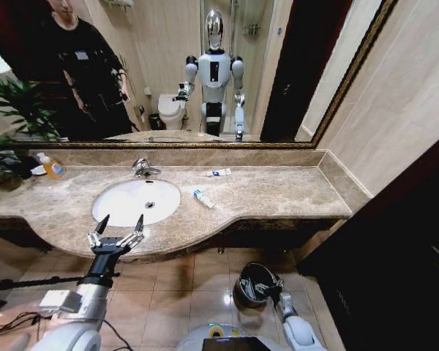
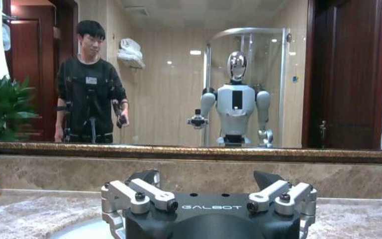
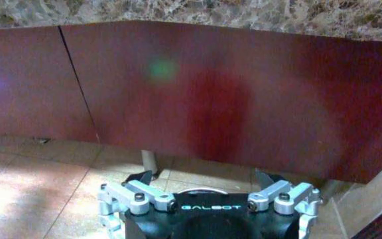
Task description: Pick up the trash from the sink and place it in the trash bin.
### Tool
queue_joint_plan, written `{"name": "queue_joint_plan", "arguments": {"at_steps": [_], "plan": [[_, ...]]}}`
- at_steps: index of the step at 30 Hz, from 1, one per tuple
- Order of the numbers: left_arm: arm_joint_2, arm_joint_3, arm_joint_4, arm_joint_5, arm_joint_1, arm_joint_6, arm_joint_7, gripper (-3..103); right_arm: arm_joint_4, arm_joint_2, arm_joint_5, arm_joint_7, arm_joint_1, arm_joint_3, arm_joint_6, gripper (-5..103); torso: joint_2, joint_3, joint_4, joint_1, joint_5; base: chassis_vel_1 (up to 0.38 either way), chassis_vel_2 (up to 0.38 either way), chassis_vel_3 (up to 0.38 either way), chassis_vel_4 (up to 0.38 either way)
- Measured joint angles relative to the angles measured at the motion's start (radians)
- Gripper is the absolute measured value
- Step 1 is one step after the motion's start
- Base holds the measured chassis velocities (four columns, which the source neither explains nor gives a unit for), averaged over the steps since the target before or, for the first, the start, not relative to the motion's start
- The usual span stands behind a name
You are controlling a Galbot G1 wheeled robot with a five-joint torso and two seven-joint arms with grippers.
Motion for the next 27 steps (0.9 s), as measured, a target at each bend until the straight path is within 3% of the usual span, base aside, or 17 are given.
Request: {"name": "queue_joint_plan", "arguments": {"at_steps": [7, 15, 20, 22, 25, 27], "plan": [[0.000, 0.000, 0.000, 0.000, 0.000, 0.000, 0.000, 100, 0.174, -0.017, 0.066, 0.017, -0.063, 0.010, -0.018, 100, 0.000, 0.000, -0.0001, 0.000, -0.0001, 0.000, 0.000, 0.000, 0.000], [0.000, 0.000, 0.000, 0.000, 0.000, 0.000, 0.000, 100, 0.554, -0.069, 0.131, 0.048, -0.197, 0.033, -0.060, 100, 0.000, 0.000, -0.0002, 0.000, -0.0003, 0.000, 0.000, 0.000, 0.000], [0.000, 0.000, 0.000, 0.000, 0.000, 0.000, 0.000, 100, 0.781, -0.100, 0.144, 0.054, -0.179, 0.019, -0.159, 100, 0.000, 0.000, -0.0001, 0.000, -0.0002, 0.000, 0.000, 0.000, 0.000], [0.000, 0.000, 0.000, 0.000, 0.000, 0.000, 0.000, 100, 0.790, -0.103, 0.144, 0.054, -0.171, 0.016, -0.168, 100, 0.000, 0.000, 0.0000, 0.000, -0.0002, 0.000, 0.000, 0.000, 0.000], [0.000, 0.000, 0.000, 0.000, 0.000, 0.000, 0.000, 100, 0.851, -0.133, 0.165, 0.045, -0.087, -0.028, -0.267, 100, 0.000, 0.000, 0.0000, 0.000, -0.0001, 0.000, 0.000, 0.000, 0.000], [0.000, 0.000, 0.000, 0.000, 0.000, 0.000, 0.000, 100, 0.854, -0.144, 0.170, 0.041, -0.062, -0.046, -0.290, 100, 0.000, 0.000, 0.0000, 0.000, -0.0003, 0.000, 0.000, 0.000, 0.000]]}}
